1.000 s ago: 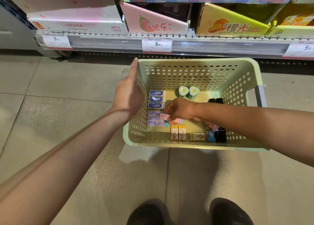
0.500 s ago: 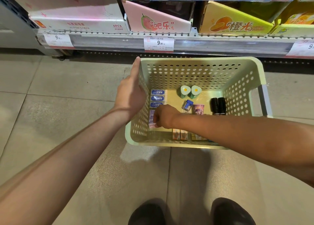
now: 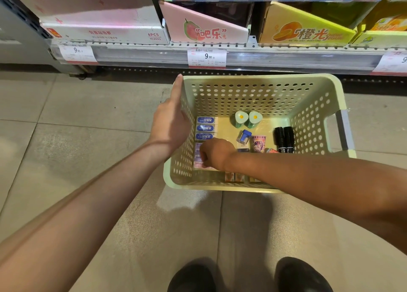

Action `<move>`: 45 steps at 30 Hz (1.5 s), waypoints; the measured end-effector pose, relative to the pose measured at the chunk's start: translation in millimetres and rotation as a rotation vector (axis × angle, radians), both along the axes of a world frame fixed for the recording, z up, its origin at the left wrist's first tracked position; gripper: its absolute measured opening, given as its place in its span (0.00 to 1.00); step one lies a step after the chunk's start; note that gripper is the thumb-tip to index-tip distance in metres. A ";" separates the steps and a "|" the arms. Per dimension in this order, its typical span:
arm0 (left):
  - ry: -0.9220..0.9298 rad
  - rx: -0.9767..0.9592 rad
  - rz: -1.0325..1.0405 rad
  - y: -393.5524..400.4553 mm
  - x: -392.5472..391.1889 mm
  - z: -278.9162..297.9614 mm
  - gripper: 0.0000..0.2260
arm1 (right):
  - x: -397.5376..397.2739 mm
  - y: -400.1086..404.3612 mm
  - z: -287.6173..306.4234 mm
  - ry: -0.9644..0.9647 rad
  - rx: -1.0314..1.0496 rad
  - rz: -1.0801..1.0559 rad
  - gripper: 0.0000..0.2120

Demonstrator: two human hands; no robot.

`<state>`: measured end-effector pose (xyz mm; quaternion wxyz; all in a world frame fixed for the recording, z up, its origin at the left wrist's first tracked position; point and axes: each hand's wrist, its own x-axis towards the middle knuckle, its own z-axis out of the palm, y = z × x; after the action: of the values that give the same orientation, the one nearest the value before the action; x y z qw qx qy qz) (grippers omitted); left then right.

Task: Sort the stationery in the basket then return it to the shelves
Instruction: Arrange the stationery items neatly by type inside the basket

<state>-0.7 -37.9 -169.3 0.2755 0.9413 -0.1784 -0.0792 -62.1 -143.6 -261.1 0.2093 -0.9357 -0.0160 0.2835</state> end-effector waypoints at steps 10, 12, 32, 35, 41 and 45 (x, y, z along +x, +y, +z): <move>0.039 0.000 0.018 -0.5 -0.3 2.1 0.35 | 5.5 -13.5 12.0 -0.038 -0.120 0.213 0.17; 0.035 0.001 0.021 -0.3 -0.4 2.9 0.35 | 4.9 -17.7 16.0 -0.034 -0.178 0.290 0.19; 0.036 -0.015 0.018 -0.1 -0.2 2.4 0.34 | -6.0 -28.0 8.1 -0.098 -0.181 0.370 0.14; 0.030 -0.009 0.013 -0.5 -0.6 3.2 0.34 | -6.1 -26.5 8.3 -0.107 -0.176 0.367 0.13; 0.032 0.001 0.010 -0.6 -0.4 3.3 0.34 | -5.2 -20.2 8.0 -0.086 -0.177 0.351 0.18; 0.035 -0.009 0.010 -1.0 -1.2 4.3 0.34 | -2.0 -22.0 9.8 -0.074 -0.168 0.356 0.19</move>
<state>-1.8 -39.0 -165.0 0.2834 0.9394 -0.1691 -0.0933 -64.2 -165.5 -251.3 0.0765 -0.9421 -0.1653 0.2816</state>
